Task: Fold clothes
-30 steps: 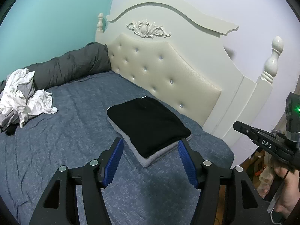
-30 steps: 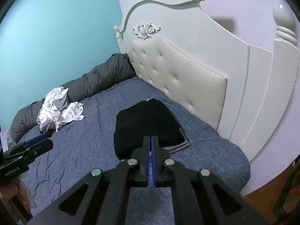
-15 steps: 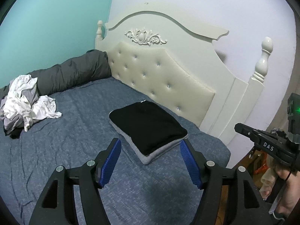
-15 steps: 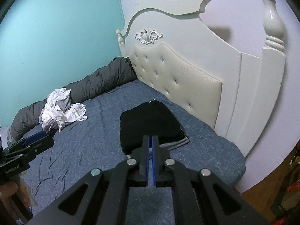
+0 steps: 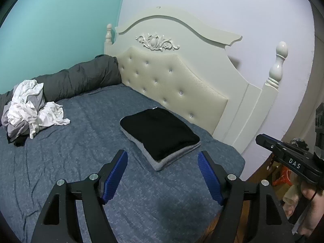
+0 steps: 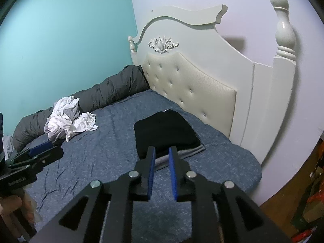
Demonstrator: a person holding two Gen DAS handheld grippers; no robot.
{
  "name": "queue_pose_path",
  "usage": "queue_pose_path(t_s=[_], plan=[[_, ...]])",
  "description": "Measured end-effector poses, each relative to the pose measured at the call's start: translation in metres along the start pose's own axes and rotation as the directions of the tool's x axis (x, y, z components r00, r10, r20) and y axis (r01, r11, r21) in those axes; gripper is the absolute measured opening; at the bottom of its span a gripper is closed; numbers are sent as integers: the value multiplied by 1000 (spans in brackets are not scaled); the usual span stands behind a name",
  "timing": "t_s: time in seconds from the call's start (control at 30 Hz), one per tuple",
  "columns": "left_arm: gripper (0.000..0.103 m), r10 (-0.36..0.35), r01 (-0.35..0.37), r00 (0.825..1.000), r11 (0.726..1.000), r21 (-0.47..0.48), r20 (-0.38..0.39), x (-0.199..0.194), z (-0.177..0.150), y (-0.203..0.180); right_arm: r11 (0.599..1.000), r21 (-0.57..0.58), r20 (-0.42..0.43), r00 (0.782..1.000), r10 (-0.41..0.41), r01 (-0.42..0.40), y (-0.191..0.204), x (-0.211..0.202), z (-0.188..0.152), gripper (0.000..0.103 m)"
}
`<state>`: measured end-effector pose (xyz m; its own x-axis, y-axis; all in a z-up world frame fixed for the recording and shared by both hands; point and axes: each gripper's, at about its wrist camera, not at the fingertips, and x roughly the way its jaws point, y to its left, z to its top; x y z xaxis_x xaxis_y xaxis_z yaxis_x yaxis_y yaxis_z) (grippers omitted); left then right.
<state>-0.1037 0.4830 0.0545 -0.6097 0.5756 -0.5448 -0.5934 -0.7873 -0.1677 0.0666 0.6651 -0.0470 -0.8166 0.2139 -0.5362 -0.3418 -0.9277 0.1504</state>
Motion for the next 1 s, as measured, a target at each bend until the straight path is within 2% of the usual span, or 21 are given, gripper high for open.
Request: queue_pose_path(t_s=[0.2,0.4,0.67,0.73,0.9,1.0], plan=[[76,-7,7,1000,1000,-3,2,-11,-7,1,1000,0,-5,1000,1,-1,8,-13,-9,16],[78,3,-3,1000,1000,15,14,-24,-13,1,1000,8,-10,1000,2,-2,15,-24,-18,29],[81,10,-11,1000,1000,19,28,-36,-18,4,1000,11,-4,1000,-8,8,21,-33,-25,38],[82,13,-14,999,1000,21,30,-38,-20,5,1000,20,0,1000,-14,14,21,-36,-28,49],[83,17,-18,999,999,29,30,-45,-26,6,999,28,4,1000,-24,24,23,-43,-33,53],[86,15,-16,999,999,30,28,-48,-28,6,999,27,3,1000,-29,29,25,-46,-36,61]])
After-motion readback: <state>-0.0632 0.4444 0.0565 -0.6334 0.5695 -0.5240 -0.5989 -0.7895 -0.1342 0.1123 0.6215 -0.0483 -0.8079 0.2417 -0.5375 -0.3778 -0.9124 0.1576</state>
